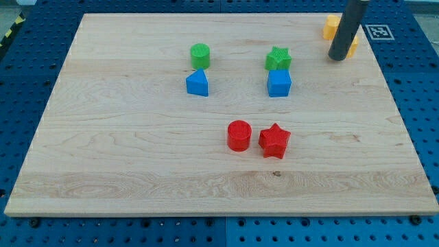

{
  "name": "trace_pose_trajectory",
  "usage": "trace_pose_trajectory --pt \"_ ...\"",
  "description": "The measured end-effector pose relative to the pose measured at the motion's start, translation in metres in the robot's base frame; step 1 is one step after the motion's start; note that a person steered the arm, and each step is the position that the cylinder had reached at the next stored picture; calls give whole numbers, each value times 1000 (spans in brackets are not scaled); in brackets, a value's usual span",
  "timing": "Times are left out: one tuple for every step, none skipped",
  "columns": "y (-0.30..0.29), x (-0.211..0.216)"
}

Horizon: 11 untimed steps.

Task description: Slightly slide the hexagon upwards

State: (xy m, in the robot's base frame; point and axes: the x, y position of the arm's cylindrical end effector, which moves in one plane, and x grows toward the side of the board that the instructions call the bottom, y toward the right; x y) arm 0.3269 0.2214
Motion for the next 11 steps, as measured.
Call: trace_pose_trajectory --pt "1 11" --pt "24 46" --pt "51 37" --pt "49 13" --pt "44 9" --pt "44 9" --pt "43 9" --pt "43 9" --pt "43 1" --pt "42 -9" --pt "42 -9"
